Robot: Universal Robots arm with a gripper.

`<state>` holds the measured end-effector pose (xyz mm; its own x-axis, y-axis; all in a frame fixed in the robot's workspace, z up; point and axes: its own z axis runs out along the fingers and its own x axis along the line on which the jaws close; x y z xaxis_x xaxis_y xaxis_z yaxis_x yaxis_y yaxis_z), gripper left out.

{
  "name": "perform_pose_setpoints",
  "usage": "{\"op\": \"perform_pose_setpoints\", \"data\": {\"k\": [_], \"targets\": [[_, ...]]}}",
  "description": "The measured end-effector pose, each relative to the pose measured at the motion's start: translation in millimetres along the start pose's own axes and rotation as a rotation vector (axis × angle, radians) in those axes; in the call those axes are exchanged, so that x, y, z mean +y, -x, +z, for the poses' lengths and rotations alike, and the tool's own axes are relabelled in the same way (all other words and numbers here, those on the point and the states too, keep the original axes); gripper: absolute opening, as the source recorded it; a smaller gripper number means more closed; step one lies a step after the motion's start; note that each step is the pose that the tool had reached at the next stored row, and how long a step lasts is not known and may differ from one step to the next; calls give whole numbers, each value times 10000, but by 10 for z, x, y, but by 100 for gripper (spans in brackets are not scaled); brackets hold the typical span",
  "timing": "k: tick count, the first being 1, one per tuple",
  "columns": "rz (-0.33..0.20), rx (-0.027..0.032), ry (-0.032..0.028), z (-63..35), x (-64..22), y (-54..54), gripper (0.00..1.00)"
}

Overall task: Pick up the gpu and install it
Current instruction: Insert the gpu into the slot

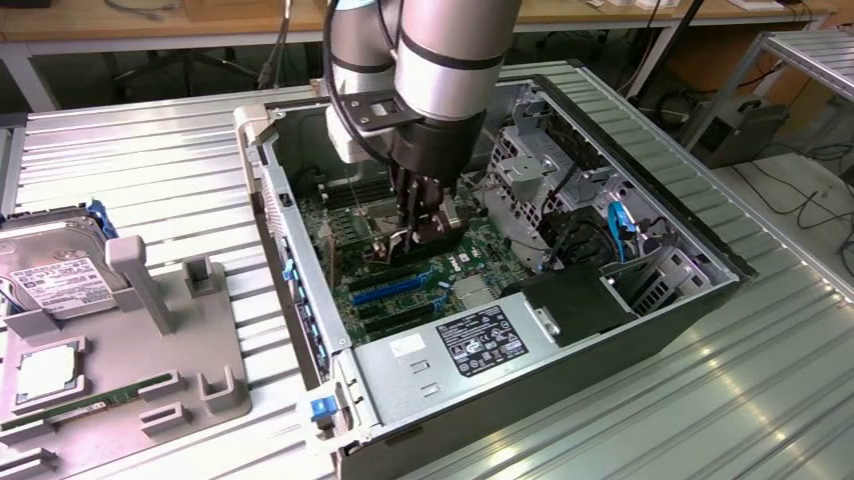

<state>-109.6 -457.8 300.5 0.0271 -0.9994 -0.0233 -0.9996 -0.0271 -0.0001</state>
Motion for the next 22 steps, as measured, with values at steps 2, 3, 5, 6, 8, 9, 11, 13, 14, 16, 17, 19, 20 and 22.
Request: {"op": "perform_pose_setpoints", "data": {"k": [2, 3, 5, 6, 8, 9, 11, 13, 14, 16, 17, 19, 20, 22], "targets": [[32, 9, -1, 31, 16, -1, 26], [32, 15, 0, 40, 19, -1, 26], [30, 23, 0, 58, 24, -4, 26], [30, 27, 1, 63, 26, -6, 26], [32, 38, 2, 70, 31, -16, 26], [32, 44, 1, 75, 34, -20, 26], [32, 61, 3, 90, 39, -23, 26], [46, 68, 2, 139, 45, -24, 26], [72, 72, 2, 164, 48, -24, 26], [127, 75, 1, 202, 51, -25, 26], [145, 75, 0, 210, 52, -25, 26], [284, 82, 0, 253, 67, -24, 26], [353, 78, -4, 266, 82, -17, 26], [352, 77, -4, 274, 99, -18, 26]]}}
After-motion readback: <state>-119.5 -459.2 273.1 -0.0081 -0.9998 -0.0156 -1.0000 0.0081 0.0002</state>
